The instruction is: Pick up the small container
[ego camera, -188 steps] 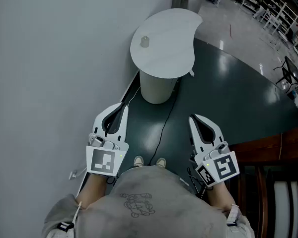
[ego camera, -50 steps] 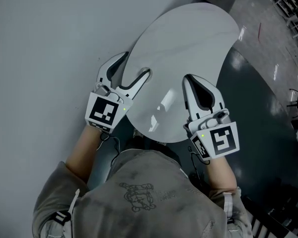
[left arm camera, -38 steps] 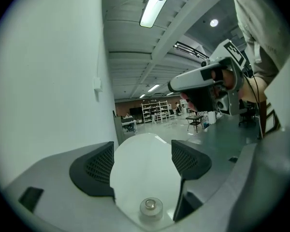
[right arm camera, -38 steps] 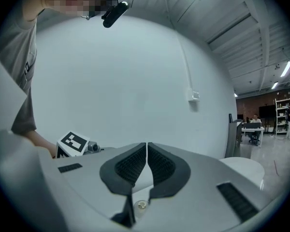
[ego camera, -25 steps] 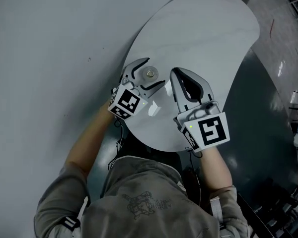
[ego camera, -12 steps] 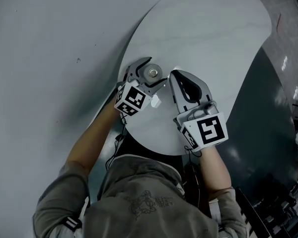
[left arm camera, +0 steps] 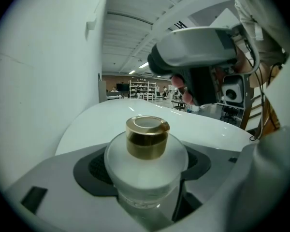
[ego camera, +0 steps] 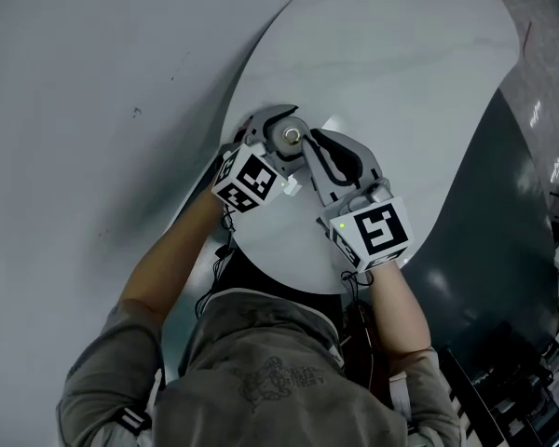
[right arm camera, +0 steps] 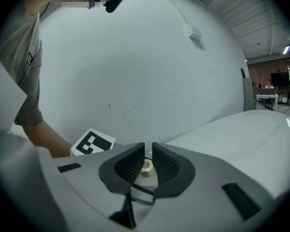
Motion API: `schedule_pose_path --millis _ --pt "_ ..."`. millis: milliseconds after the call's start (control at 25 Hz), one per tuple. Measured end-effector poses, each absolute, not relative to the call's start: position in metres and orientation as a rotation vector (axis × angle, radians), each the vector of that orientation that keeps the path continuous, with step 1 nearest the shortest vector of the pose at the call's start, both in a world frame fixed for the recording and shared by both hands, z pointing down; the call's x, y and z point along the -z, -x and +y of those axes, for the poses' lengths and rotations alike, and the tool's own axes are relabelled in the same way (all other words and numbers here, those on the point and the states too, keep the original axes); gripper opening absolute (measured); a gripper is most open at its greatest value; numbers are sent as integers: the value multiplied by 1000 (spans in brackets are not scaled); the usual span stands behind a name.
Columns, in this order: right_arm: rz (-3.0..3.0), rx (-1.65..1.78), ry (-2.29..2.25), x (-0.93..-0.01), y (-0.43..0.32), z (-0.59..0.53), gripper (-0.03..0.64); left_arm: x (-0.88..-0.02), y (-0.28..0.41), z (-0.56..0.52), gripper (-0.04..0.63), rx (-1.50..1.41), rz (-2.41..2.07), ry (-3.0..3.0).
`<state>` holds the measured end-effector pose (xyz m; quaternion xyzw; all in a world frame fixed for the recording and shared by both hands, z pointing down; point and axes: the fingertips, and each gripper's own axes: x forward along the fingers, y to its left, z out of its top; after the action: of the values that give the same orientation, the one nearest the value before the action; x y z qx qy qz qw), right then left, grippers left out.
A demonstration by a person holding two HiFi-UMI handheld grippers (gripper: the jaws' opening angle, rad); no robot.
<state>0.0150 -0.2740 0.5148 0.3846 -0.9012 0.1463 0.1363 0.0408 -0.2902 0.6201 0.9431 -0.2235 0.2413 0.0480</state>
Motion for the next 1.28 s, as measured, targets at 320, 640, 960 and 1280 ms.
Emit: schedule_pose_path --millis 320,640,960,1280 --pt "-2514 -494 -1082 -550 -8 -263 166 -619 -46 -281 348 -761 -576 -2924" --pt "-2471 -450 -1104 -561 -13 -261 166 -617 -57 -267 347 -782 -470 -2966" --pt "-2393 -424 -1096 -566 -18 -243 156 -614 -68 -246 347 -815 -404 -2951" --pt "-2446 -369 -1139 -516 -24 -223 133 -563 -75 -228 347 -795 -428 -2987"
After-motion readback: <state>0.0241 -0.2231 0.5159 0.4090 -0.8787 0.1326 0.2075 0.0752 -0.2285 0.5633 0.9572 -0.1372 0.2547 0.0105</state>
